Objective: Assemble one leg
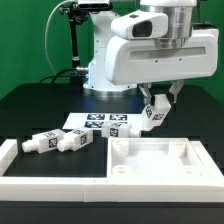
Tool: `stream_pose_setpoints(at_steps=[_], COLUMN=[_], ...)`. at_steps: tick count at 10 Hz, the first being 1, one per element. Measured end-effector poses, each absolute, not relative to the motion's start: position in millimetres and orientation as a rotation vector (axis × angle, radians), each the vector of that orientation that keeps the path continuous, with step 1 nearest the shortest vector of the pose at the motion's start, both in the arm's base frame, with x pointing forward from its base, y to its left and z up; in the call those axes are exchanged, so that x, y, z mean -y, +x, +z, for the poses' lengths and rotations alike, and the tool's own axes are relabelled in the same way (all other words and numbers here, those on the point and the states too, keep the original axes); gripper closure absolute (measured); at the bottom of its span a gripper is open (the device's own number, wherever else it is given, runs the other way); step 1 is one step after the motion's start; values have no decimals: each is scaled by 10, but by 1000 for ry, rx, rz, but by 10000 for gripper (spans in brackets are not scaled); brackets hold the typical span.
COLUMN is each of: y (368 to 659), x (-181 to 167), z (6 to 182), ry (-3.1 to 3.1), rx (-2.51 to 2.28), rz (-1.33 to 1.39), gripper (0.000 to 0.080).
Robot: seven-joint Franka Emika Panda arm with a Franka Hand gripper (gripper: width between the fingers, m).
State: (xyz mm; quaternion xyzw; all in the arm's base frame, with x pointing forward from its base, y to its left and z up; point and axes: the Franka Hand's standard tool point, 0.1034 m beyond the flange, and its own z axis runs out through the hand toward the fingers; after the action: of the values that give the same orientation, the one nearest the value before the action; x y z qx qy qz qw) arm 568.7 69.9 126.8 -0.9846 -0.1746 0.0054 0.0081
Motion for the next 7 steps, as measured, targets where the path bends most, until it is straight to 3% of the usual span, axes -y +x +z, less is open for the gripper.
stream_pose_setpoints(at_steps=[1, 2, 5, 7], y=[5988, 6047, 6092, 6093], x=[-682, -639, -543, -571], z=[1364, 1352, 1346, 1331], ry=[-3067, -3068, -3051, -3048], rx=[558, 555, 568, 571], rz=[-183, -313, -621, -622], gripper=[515, 515, 515, 515])
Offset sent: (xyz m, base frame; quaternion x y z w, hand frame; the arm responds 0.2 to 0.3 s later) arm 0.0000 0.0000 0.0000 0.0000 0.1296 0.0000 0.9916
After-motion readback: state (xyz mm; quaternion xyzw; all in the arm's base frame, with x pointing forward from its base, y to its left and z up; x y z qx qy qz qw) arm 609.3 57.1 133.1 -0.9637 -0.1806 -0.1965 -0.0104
